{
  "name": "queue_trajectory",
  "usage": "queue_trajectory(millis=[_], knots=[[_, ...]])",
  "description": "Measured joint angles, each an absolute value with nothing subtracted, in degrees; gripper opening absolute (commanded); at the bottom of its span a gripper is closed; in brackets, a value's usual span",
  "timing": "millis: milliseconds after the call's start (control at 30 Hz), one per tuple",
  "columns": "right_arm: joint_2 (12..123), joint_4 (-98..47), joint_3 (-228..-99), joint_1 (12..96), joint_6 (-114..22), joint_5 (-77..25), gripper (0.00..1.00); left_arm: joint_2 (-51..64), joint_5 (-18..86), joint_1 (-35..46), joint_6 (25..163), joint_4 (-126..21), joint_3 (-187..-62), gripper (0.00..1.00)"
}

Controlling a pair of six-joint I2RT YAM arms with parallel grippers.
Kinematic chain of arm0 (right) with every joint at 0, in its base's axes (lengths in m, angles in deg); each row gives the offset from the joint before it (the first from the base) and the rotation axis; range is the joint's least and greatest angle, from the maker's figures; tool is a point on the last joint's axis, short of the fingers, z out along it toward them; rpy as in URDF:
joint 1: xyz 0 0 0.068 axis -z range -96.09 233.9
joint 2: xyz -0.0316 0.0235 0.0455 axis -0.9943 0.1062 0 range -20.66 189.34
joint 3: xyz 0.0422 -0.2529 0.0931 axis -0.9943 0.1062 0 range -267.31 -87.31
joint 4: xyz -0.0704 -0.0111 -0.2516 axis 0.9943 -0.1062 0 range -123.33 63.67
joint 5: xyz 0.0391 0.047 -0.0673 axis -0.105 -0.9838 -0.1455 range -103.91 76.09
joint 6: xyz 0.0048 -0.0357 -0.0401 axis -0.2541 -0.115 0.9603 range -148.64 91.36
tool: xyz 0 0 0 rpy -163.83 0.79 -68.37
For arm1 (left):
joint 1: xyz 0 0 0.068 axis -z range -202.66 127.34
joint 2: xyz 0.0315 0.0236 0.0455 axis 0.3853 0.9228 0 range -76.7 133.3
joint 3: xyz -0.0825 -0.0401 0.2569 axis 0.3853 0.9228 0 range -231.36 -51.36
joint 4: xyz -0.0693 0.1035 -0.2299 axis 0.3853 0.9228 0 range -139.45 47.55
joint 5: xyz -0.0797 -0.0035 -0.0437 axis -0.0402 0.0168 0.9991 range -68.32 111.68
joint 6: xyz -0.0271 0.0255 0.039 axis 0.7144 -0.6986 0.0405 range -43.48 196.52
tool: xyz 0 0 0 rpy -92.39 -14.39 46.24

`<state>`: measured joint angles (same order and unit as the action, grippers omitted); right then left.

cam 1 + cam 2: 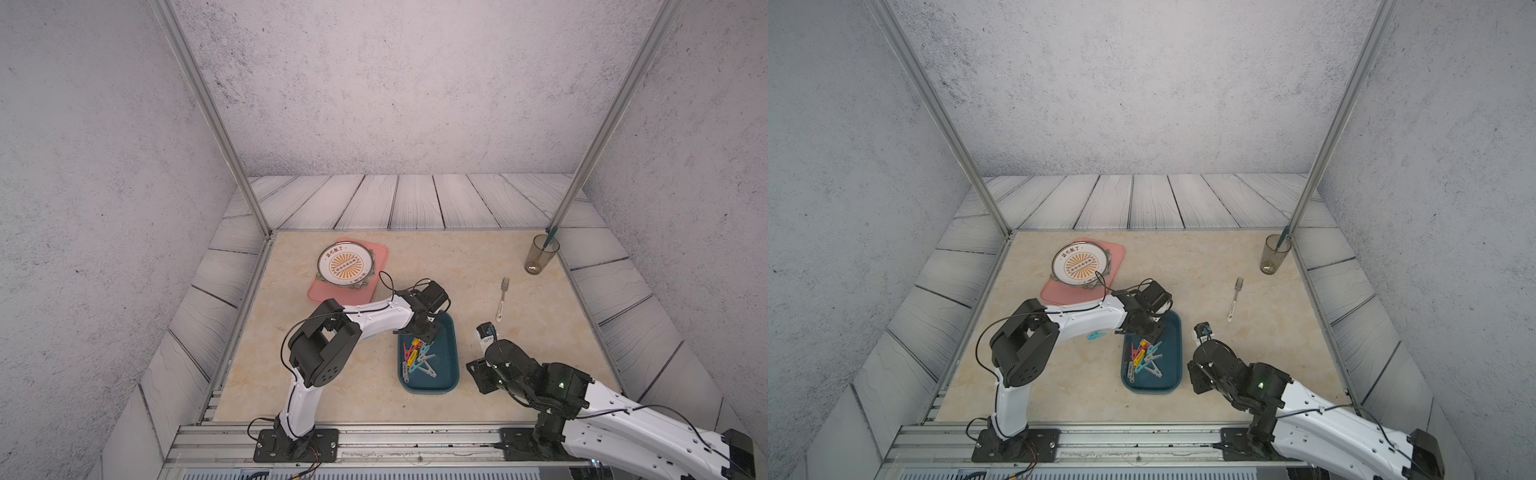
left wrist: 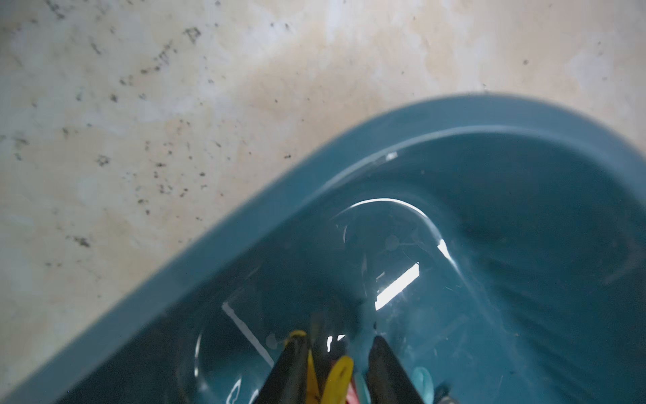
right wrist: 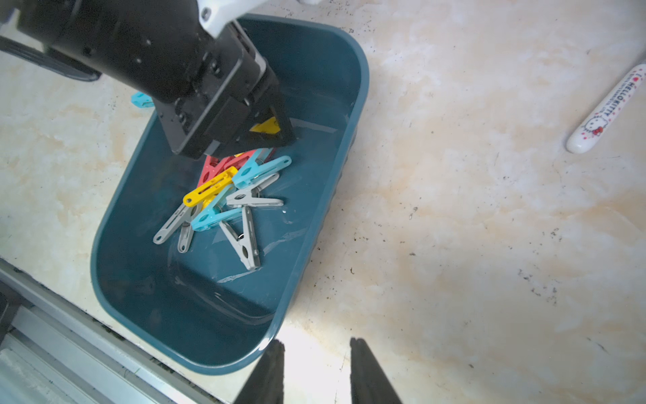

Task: Take the clothespins out of the storage box
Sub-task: Place the clothespin in the storage box, then pick up the clothespin from the storage box.

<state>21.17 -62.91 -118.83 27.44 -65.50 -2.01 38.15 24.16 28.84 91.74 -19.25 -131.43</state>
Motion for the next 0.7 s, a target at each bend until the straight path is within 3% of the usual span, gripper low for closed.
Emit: queue_trajectory(millis=[700], knots=[[20.99,-62.91,-118.83,27.44,-65.72,-2.40,0.35,34.47,24.66,28.84,89.36,-20.98,-131.56,0.35]])
